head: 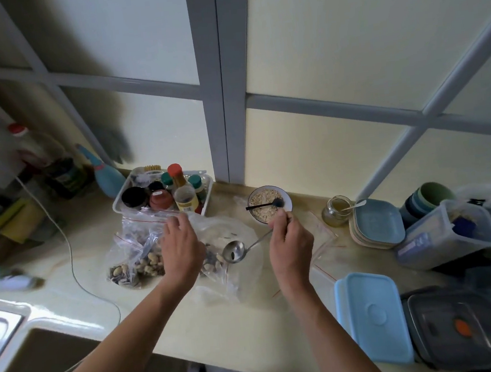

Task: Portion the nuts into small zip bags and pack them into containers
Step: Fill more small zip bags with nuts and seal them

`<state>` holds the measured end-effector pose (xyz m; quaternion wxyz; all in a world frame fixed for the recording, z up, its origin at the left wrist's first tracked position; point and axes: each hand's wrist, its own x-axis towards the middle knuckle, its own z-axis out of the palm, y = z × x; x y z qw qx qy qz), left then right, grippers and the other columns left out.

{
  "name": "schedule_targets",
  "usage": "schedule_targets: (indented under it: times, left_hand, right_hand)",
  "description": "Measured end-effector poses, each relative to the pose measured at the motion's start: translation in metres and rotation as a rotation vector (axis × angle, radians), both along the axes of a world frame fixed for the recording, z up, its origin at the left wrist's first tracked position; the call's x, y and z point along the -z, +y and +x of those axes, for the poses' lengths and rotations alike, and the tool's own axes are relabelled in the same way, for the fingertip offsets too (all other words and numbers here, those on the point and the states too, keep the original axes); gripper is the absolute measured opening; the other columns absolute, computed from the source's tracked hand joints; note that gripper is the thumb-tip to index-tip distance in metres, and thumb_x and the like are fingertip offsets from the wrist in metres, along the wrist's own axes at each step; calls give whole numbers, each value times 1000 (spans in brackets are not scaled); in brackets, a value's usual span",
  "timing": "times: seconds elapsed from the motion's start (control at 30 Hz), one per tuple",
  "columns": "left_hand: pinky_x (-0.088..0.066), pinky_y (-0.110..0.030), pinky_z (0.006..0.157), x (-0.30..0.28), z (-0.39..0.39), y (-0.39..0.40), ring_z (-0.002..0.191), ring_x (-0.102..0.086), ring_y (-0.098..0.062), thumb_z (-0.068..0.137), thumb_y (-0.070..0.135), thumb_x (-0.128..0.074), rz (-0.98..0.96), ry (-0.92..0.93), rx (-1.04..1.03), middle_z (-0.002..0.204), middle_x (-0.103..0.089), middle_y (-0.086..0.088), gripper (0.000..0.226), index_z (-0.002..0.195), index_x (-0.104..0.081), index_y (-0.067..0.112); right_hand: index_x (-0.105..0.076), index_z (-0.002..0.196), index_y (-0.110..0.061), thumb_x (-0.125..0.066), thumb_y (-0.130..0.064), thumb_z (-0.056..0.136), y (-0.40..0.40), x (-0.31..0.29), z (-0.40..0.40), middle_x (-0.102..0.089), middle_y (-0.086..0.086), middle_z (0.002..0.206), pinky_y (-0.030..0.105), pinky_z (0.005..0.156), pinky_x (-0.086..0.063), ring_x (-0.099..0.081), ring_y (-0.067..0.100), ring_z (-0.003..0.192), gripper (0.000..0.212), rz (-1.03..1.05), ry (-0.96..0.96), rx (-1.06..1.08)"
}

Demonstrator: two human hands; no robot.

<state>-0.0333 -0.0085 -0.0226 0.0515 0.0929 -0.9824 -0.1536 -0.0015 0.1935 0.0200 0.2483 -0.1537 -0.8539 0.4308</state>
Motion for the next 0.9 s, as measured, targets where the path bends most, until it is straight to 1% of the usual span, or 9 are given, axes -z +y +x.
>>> schedule_targets:
  times: [0.03, 0.1, 0.2, 0.3, 0.43, 0.53, 0.6, 0.67, 0.9]
  left_hand:
    - [-47, -40, 72, 1, 1, 3, 95, -46, -30, 69, -6, -61, -16, 43, 64, 115, -48, -17, 56, 121, -46, 6]
    - [-48, -42, 78, 3, 3, 8, 100, -44, -30, 68, -11, -57, -37, 119, 187, 122, -43, -17, 57, 120, -44, 9]
    - [-46, -45, 86, 3, 7, 14, 106, -41, -28, 68, -12, -56, -70, 178, 333, 126, -40, -14, 49, 108, -45, 15]
    - [-40, -45, 97, 4, 12, 15, 124, -39, -29, 72, -9, -63, -120, 174, 465, 137, -39, -11, 41, 95, -50, 22]
    - [-31, -48, 107, 8, 14, 11, 139, -34, -28, 77, 10, -76, -147, 122, 547, 140, -46, -5, 24, 77, -60, 28]
    - [-26, -56, 113, 19, 18, 9, 148, -24, -32, 77, 32, -77, -222, 7, 510, 150, -43, -10, 10, 81, -70, 28]
    - [-10, -54, 118, 28, 22, 9, 153, -11, -32, 82, 57, -64, -263, -127, 489, 160, -30, -12, 34, 91, -72, 25]
    - [0, -53, 119, 34, 26, 12, 154, -1, -32, 82, 74, -52, -295, -216, 471, 165, -18, -11, 59, 105, -72, 24]
    - [4, -56, 121, 41, 37, 21, 154, 7, -32, 77, 82, -51, -358, -329, 427, 167, -8, -13, 85, 135, -59, 21]
  right_hand:
    - [-69, 80, -8, -34, -39, 103, 1, 0, 0, -72, 5, 72, 29, 60, -37, -65, 27, 68, 52, 18, 4, 16]
    - [-68, 79, -7, -36, -37, 104, 2, 0, 1, -72, 6, 72, 31, 61, -37, -65, 30, 68, 50, 54, 8, 45]
    - [-66, 78, -8, -37, -34, 104, 4, 2, 4, -70, 5, 70, 29, 59, -32, -63, 28, 65, 47, 75, -3, 55]
    - [-64, 76, -9, -39, -32, 104, 3, 4, 6, -67, 5, 66, 28, 58, -28, -60, 29, 60, 45, 107, -9, 68]
    - [-63, 76, -9, -42, -28, 105, -2, 8, 9, -66, 5, 65, 27, 57, -26, -58, 29, 59, 40, 97, -29, 37]
    - [-64, 78, -9, -45, -25, 107, -4, 10, 11, -67, 4, 66, 28, 57, -30, -60, 27, 60, 38, 99, -45, 10]
    - [-66, 79, -8, -47, -23, 107, -5, 10, 10, -68, 4, 67, 24, 58, -29, -61, 26, 61, 37, 58, -33, -6]
    - [-68, 79, -8, -42, -29, 106, -5, 10, 10, -69, 3, 68, 21, 59, -31, -61, 23, 63, 43, 9, -31, -14]
    - [-70, 79, -9, -36, -40, 103, 2, 6, 11, -71, 1, 69, 20, 60, -36, -62, 18, 64, 52, -49, -21, 13]
